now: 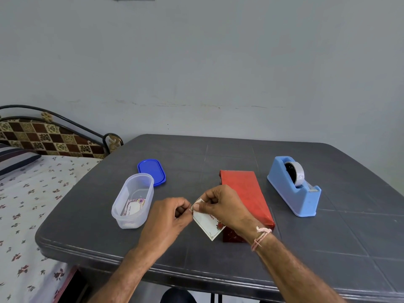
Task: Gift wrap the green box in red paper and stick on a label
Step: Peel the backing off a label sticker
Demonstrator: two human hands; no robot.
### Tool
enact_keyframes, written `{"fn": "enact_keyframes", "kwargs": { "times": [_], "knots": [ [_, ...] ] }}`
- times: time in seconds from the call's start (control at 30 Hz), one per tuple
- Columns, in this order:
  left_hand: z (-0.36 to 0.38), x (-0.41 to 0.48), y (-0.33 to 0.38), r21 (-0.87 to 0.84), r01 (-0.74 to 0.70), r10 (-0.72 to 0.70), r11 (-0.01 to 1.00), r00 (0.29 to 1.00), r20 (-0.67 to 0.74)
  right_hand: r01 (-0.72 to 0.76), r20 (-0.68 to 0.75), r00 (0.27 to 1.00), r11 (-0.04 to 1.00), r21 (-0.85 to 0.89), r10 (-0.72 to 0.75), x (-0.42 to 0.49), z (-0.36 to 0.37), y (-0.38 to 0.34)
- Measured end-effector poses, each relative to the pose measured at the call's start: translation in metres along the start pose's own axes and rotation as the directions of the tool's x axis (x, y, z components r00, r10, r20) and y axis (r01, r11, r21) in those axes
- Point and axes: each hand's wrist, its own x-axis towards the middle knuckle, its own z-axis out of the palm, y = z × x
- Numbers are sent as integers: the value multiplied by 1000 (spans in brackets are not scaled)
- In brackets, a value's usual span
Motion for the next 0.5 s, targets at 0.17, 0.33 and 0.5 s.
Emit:
{"fn": "enact_keyframes", "kwargs": {
  "times": [0.17,0.33,0.5],
  "knots": [
    [1,-1,-3,35,3,-3,999,1000,10,11,4,1000,1000,-6,-11,-1,2,0],
    [-3,1,-4,11,27,-28,1000,998,60,5,19,1000,1000,18,-5,1,2,2],
    [-10,4,0,-226,176,-136,958,974,180,14,54,998,994,106,-20,3,1,5]
  ]
}}
